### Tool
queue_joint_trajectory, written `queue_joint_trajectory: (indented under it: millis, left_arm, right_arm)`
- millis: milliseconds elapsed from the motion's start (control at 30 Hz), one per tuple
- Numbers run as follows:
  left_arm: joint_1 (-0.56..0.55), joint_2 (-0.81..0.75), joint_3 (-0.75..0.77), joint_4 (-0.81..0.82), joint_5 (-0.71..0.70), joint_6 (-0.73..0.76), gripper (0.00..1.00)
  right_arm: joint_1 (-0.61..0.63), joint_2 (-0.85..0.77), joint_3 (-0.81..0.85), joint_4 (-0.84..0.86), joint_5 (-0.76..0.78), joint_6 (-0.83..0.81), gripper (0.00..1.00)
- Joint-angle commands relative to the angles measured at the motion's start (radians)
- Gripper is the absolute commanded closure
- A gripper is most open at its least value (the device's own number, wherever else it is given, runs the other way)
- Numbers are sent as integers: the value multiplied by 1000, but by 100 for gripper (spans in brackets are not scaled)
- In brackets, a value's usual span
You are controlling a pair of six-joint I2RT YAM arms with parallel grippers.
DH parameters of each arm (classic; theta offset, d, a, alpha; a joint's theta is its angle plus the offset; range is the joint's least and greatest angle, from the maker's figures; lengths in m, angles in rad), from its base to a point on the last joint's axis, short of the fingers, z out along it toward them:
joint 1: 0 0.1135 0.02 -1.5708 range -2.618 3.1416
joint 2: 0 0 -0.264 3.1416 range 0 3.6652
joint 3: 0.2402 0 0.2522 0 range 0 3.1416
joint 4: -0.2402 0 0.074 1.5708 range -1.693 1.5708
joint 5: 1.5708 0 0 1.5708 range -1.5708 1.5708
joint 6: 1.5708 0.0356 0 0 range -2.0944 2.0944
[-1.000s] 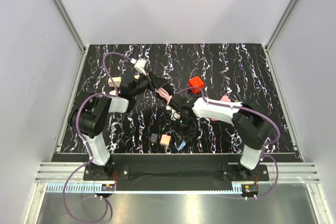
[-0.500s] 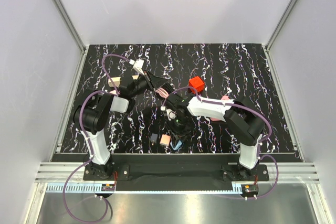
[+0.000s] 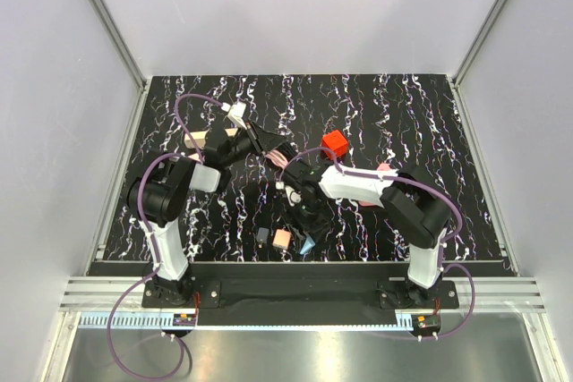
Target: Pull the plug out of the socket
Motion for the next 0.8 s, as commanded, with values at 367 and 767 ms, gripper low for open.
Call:
queue_joint_trajectory:
  millis: [367,767]
  left_arm:
    - [6,13,24,71,10,11,76]
    - [-26,-55,-4,-1,-18,71,71]
  right_arm:
    - [-49,-28,52,-19,188,-21,0]
    - [-106,-307,89,-82,343,63,0]
